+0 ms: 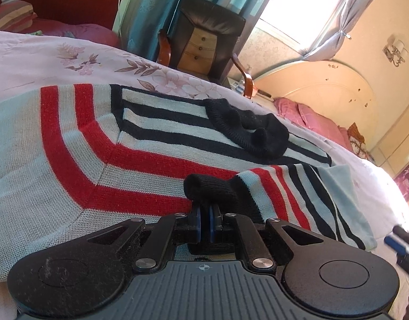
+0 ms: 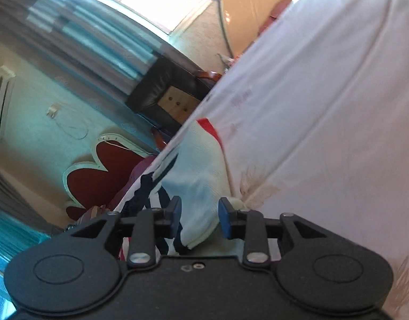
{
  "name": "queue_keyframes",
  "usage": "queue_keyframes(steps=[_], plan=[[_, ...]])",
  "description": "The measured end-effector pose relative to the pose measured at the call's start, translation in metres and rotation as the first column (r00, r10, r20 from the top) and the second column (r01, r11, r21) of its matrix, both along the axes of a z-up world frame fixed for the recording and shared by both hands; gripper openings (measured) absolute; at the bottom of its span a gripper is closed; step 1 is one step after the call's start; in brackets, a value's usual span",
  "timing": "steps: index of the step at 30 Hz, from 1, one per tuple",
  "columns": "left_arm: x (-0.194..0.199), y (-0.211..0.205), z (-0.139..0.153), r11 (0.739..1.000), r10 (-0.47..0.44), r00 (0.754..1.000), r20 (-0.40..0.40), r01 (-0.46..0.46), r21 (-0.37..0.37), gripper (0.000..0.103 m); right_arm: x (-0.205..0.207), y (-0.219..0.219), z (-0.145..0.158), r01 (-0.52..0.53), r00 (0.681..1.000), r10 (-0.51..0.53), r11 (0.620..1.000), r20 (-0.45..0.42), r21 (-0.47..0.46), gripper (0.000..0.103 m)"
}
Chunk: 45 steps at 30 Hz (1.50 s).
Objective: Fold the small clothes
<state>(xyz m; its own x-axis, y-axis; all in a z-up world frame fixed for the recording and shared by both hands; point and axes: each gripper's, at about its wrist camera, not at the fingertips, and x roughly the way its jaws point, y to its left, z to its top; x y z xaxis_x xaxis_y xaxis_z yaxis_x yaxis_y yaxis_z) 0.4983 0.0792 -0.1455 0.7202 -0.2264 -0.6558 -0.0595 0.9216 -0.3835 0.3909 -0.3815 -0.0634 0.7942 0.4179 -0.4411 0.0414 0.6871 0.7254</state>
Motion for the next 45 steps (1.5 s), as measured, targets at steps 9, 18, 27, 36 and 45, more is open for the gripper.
queue_keyframes(steps=[9,18,27,36,45], plan=[[-0.004,-0.006,-0.001,0.999,0.027,0.999,0.037,-0.028,0.023,0.006,0.113,-0.014,-0.014,-0.109,0.994,0.104,0.985,-0.043,-0.136,0.040],[-0.013,-0.011,0.007,0.997,0.055,0.994,0.090,-0.060,0.045,0.006,0.125,0.014,-0.014,-0.162,0.986,0.167,0.943,-0.008,-0.291,0.008],[-0.010,-0.022,0.002,0.990,0.070,0.996,0.062,-0.078,0.120,0.006,0.125,0.008,-0.022,-0.132,0.991,0.132,0.944,-0.020,-0.303,0.011],[-0.009,-0.047,0.035,0.980,0.048,0.977,0.206,-0.086,0.180,0.050,0.131,0.020,0.015,-0.173,0.968,0.235,0.876,0.086,-0.449,0.015],[0.014,-0.066,0.004,0.949,0.049,0.993,0.111,-0.081,0.304,0.050,0.163,0.035,-0.009,-0.205,0.972,0.233,0.828,-0.014,-0.522,0.000]])
